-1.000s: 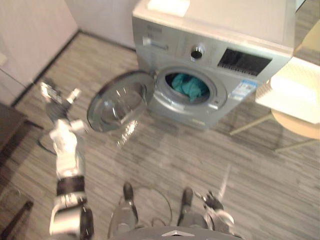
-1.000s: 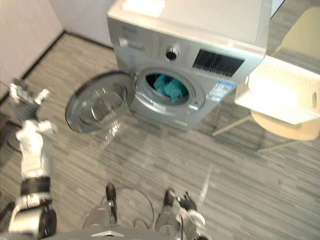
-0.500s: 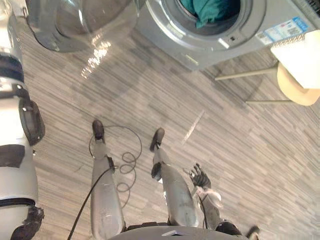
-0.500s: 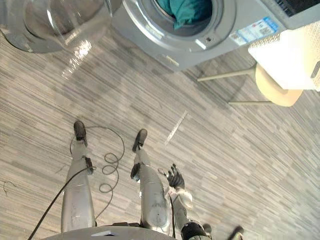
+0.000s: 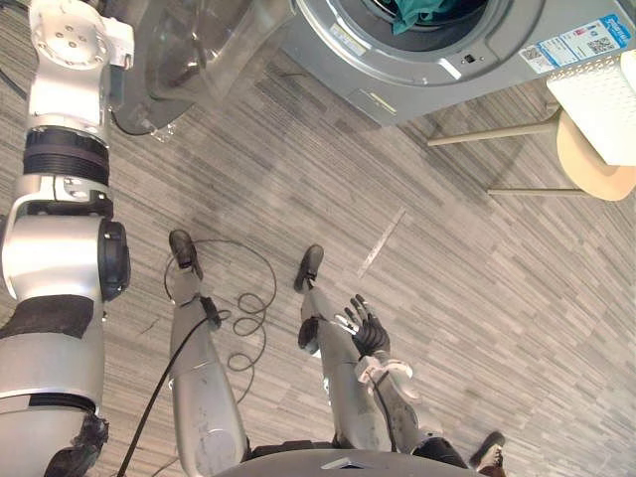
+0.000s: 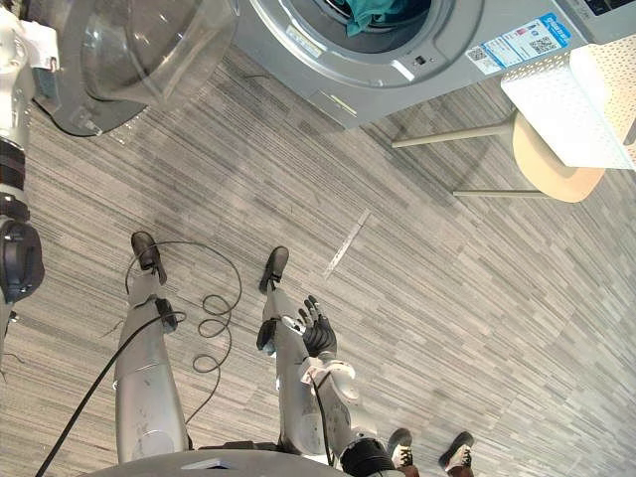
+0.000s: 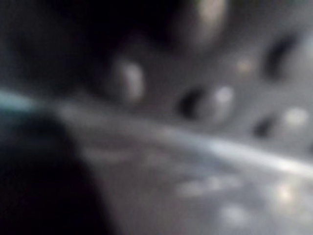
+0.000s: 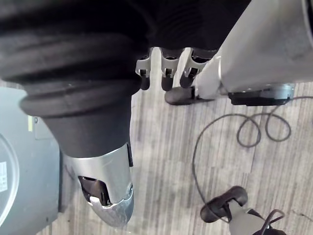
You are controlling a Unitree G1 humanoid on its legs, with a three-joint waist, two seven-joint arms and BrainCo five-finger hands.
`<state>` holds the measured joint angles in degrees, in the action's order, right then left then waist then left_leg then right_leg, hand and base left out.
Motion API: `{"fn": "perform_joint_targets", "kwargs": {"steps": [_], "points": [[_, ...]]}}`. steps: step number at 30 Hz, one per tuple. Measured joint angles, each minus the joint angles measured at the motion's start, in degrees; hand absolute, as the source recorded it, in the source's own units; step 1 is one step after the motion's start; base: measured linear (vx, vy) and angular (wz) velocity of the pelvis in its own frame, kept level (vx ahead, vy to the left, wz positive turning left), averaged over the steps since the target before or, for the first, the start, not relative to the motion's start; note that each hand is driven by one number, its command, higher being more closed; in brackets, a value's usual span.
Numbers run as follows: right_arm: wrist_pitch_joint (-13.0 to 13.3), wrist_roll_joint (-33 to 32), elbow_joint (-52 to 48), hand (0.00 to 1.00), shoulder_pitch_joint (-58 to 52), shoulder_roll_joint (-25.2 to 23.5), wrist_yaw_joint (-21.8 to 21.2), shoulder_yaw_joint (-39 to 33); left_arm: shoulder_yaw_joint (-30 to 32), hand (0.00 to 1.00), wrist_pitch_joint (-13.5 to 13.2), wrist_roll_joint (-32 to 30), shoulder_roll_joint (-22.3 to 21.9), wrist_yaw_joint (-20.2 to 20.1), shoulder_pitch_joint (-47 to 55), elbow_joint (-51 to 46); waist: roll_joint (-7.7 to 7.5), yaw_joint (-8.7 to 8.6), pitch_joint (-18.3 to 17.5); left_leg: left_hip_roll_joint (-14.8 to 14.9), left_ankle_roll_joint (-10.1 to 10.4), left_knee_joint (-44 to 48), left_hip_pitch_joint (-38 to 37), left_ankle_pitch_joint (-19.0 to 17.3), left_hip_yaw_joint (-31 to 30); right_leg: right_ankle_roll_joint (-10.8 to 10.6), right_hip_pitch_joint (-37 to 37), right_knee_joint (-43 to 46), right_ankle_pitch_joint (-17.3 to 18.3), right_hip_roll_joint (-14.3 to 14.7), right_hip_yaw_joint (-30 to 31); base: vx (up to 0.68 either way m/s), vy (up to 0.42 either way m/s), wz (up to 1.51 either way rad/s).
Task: Pick up the laundry basket with both hands and put the clothes into the washing machine.
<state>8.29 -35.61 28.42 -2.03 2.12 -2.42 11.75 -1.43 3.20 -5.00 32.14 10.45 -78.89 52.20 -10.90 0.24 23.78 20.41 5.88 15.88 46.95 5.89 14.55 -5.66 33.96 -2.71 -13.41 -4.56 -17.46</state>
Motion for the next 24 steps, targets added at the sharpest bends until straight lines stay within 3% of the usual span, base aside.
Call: {"fn": "perform_joint_targets", "kwargs": {"steps": [4, 7, 9, 10, 11, 13, 14, 16, 18, 21, 24], "points": [[-0.7, 1.2, 4.5, 0.00, 1.2, -0.9, 0.1, -0.3, -2.3, 0.00, 0.3, 3.3, -2.9, -0.5, 7.3, -5.9, 0.03, -0.08, -0.1, -0.4, -0.7, 1.1, -0.6, 0.4, 0.4, -0.1, -0.7, 0.5, 0.0, -0.5, 0.2, -0.04, 0.014, 0.05], [-2.6, 3.8, 6.9, 0.00, 2.3, -1.7, 0.2, -2.3, -14.5, 0.00, 1.5, 8.7, -6.6, -6.3, 21.8, -16.3, 0.18, -0.23, -0.2, -1.6, -1.4, 1.5, -4.0, -0.3, 1.7, -0.7, -3.4, 0.8, 0.5, -1.9, 1.0, 0.00, 0.020, 0.05], [-3.9, 6.4, 8.6, 0.00, 2.3, -1.7, 0.0, -4.0, -23.9, 0.00, 1.7, 14.4, -12.7, -8.9, 29.9, -22.8, 0.78, -0.03, -1.8, -2.1, -1.8, 3.3, -5.3, -2.4, 2.3, -1.7, -4.8, 2.0, 1.6, -2.7, 1.3, 0.00, 0.026, 0.05], [-4.3, 7.0, 9.1, 0.00, 2.3, -1.6, 0.0, -4.4, -27.8, 0.00, 1.7, 15.5, -13.7, -10.7, 31.0, -23.9, 0.98, 0.01, -2.3, -2.5, -1.8, 3.4, -5.8, -2.7, 2.5, -1.9, -5.2, 2.1, 1.8, -3.1, 1.4, 0.01, 0.023, 0.11], [-4.8, 7.8, 9.9, 0.00, 2.3, -1.6, 0.0, -5.9, -36.6, 0.00, 1.6, 17.5, -16.7, -14.9, 33.0, -26.5, 1.71, -0.14, -2.9, -3.5, -2.0, 3.0, -7.4, -3.1, 2.9, -2.5, -6.4, 2.2, 2.3, -4.1, 1.8, 0.03, 0.031, 0.12], [-4.6, 9.0, 12.1, 0.00, 2.5, -1.6, -0.1, -7.7, -47.1, 0.00, 1.2, 20.3, -25.6, -19.5, 36.4, -30.0, 2.81, -0.32, -4.2, -5.5, -2.5, 2.0, -10.3, -3.7, 4.3, -3.1, -7.4, 2.7, 2.8, -6.0, 3.5, 0.05, 0.053, -0.03], [-4.4, 9.0, 13.0, 0.00, 3.0, -1.5, -0.1, -7.8, -48.9, 0.00, 1.0, 20.7, -28.2, -20.4, 37.1, -30.6, 3.13, -0.67, -4.6, -6.1, -2.6, 1.6, -11.1, -3.8, 4.7, -3.2, -7.7, 2.7, 2.9, -6.5, 4.1, 0.05, 0.054, -0.16], [-4.1, 9.1, 16.7, 0.00, 5.6, -1.3, -0.1, -8.2, -50.3, 0.00, -0.8, 22.4, -35.5, -21.5, 37.5, -31.4, 5.38, -2.39, -5.9, -7.0, -2.6, 1.1, -12.6, -4.1, 6.0, -3.5, -7.9, 2.6, 2.8, -7.2, 5.5, 0.02, 0.019, -0.20], [-4.0, 9.2, 19.1, 0.00, 7.1, -1.1, -0.1, -8.3, -50.0, 0.00, -2.1, 24.7, -36.2, -21.1, 36.3, -31.5, 6.83, -2.62, -6.7, -6.8, -2.5, 0.9, -13.5, -4.2, 6.5, -3.5, -7.9, 2.4, 2.8, -6.9, 6.6, 0.00, -0.050, -0.28], [-3.5, 10.6, 20.6, 0.00, 7.5, 0.4, -0.1, -8.5, -47.7, 0.00, -2.4, 27.5, -33.1, -20.1, 36.6, -31.4, 8.90, -2.83, -7.7, -6.8, -2.4, 0.8, -14.2, -4.3, 7.0, -3.5, -7.8, 2.2, 2.7, -6.8, 7.8, -0.01, -0.058, -0.18], [-3.4, 11.2, 22.8, 0.00, 8.5, 0.8, -0.2, -9.3, -45.8, 0.00, -2.4, 28.4, -29.4, -19.4, 37.0, -31.4, 9.13, -3.11, -7.8, -6.9, -2.4, 0.8, -14.5, -4.3, 7.3, -3.4, -7.9, 2.0, 2.5, -6.8, 8.1, -0.01, -0.048, -0.04]]}}
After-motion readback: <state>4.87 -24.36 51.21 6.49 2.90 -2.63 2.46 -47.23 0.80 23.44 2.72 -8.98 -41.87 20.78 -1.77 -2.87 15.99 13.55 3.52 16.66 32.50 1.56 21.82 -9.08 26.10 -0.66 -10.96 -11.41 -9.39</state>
